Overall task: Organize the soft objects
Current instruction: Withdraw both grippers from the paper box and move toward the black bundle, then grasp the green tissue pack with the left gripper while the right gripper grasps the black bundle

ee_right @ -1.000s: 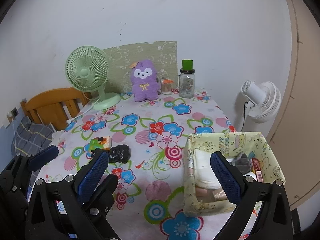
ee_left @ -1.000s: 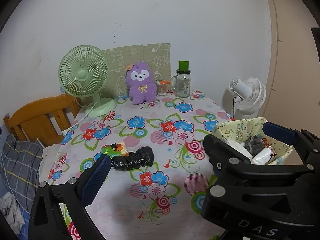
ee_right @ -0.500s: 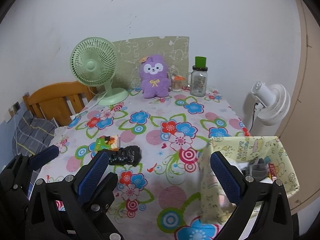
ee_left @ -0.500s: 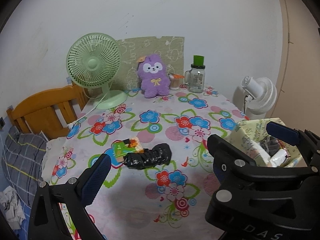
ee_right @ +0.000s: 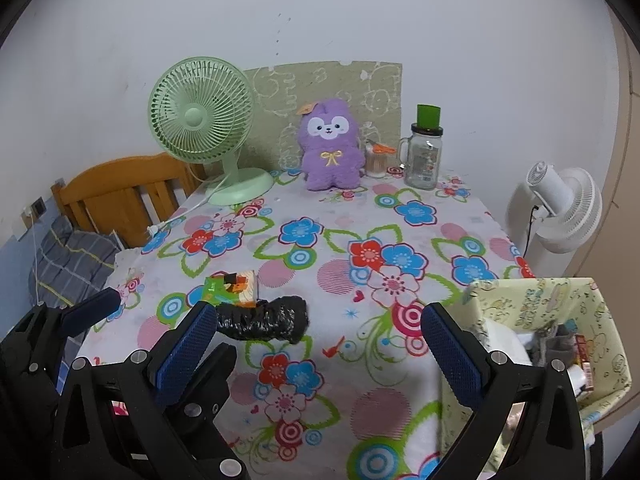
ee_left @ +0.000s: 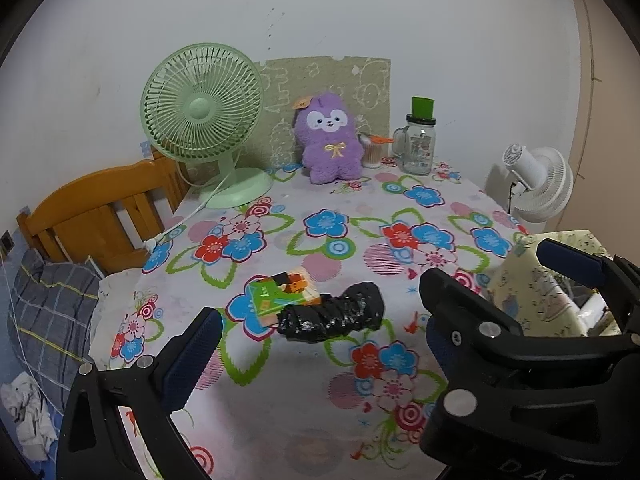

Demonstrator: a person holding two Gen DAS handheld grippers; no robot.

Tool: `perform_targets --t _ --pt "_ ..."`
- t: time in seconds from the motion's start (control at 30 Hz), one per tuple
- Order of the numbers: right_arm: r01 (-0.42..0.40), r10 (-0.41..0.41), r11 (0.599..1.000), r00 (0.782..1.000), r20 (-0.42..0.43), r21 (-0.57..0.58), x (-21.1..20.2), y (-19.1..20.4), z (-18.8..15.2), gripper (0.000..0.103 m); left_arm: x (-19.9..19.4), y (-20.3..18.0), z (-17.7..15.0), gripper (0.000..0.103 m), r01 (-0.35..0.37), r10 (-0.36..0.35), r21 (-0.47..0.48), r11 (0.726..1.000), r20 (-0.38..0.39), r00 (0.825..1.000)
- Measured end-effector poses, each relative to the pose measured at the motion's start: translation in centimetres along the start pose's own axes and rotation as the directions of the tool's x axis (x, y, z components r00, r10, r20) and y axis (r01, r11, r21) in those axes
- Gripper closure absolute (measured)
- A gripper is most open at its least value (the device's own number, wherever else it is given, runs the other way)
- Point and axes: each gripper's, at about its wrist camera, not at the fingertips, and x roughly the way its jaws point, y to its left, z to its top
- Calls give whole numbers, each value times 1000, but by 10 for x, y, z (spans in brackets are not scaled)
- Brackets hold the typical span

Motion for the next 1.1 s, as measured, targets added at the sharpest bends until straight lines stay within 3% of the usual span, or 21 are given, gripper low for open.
perform_targets --t 0.8,1.1 --pt "-10 10 999 1000 -16 -39 66 20 -1 0 67 27 0 0 -28 28 3 1000 -83 996" --pt "-37 33 997 998 -60 -69 93 32 -5 0 89 39 -10 0 -16 14 -11 1000 -139 990"
